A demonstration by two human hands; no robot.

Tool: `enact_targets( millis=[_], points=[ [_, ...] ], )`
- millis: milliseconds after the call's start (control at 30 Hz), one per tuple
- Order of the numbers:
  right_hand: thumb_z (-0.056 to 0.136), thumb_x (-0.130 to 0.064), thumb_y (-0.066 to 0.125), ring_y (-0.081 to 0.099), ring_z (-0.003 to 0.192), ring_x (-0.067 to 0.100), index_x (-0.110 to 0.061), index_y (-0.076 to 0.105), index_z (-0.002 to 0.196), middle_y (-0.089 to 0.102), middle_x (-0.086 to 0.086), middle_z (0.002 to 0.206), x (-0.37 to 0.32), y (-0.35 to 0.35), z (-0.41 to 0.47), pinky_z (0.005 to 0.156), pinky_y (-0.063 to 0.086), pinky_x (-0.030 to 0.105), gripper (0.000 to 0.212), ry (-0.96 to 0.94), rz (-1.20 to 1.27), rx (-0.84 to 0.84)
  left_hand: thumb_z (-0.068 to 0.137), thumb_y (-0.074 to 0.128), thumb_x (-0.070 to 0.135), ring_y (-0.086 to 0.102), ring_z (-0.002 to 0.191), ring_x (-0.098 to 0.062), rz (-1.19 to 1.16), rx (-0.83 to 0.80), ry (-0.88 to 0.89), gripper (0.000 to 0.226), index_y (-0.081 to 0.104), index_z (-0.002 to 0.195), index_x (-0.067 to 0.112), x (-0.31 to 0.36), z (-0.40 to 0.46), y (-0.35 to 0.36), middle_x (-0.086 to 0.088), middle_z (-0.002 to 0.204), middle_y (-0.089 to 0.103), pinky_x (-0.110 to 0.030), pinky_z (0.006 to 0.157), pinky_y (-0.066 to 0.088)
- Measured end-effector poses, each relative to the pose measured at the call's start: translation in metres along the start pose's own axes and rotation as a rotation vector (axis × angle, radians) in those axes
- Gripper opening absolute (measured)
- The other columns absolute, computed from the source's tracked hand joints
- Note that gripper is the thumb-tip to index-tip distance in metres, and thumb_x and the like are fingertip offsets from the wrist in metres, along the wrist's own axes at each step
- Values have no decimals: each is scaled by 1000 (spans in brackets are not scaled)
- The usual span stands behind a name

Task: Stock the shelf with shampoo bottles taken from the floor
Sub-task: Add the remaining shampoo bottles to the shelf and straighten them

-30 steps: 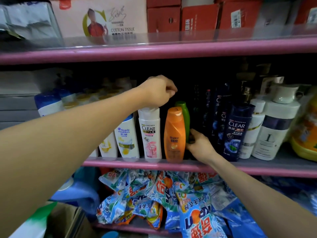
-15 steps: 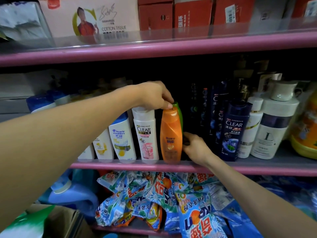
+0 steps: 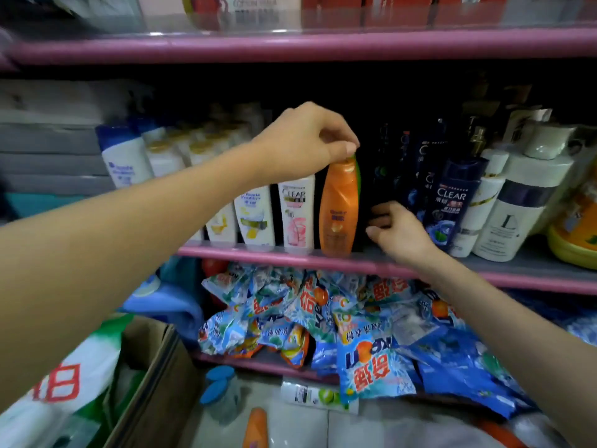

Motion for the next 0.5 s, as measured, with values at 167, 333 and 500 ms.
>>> enact_targets(
  millis=[167,333,500],
  points=[
    [86,-19,61,60,84,12,-20,54,105,64,0,97,-24,20,-75,69,50,28,20,-13,67,15,90,62,27,61,80,11,-183,-56,-52,12,71,95,22,-14,-100,13,21,84,67,-11,75,49],
    [88,-22,63,60,83,16,-16,53,110,60,-4,87,-16,106,-134,81,51,34,24,78,65,-257,88,64,24,66,82,-3,-250,-96,-304,11,73,94,21,-89,-192,62,12,87,72,-26,83,51],
    [89,-23,63,54,76,17,-8,57,112,61,4,89,14,224,-187,62,40,24,28,120,-73,-571,90,62,18,63,88,-17,-133,-292,-652,17,72,102,10,-182,-308,142,-11,98,72,-26,78,43]
  ],
)
Point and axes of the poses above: each hand's wrist, its own z-axis towards the middle knuckle, its own y-axis out of the palm, x = y × z, the point moved 10 cm from there along z, towards the middle knuckle
